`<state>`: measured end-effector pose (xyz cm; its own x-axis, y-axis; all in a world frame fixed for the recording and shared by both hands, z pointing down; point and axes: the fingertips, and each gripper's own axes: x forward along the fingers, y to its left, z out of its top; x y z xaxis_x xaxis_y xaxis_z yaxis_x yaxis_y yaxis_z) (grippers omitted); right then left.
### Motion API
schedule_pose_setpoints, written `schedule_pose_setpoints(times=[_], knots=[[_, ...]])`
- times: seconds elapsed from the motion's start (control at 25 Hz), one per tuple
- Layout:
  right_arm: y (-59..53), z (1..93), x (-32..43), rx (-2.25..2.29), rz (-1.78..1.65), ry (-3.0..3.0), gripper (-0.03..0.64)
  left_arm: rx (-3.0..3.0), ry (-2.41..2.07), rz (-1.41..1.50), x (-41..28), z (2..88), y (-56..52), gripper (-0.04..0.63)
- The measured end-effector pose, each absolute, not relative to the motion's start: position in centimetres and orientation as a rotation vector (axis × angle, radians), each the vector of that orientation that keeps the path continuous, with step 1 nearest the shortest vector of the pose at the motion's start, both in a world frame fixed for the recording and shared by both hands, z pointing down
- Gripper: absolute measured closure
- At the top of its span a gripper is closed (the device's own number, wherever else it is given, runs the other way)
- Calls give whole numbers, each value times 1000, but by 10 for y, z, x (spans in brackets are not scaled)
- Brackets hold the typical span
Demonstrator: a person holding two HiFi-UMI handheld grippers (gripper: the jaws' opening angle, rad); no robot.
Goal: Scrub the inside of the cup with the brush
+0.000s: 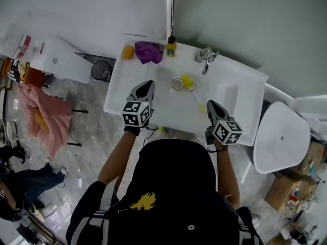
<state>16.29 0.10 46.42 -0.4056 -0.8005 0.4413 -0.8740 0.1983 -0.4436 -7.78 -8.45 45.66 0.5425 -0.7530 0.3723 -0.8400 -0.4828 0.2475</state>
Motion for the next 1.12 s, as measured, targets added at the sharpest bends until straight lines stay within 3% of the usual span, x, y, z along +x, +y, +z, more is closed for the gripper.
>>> schedule_pose_setpoints(times=[0.36, 1.12], knots=[[-7, 399, 159, 1670, 739, -2423, 591, 2447, -1397, 229, -87, 403, -87, 575], [6, 401, 162, 1696, 715, -2354, 592, 2513, -1276, 267, -75, 412, -72, 575]])
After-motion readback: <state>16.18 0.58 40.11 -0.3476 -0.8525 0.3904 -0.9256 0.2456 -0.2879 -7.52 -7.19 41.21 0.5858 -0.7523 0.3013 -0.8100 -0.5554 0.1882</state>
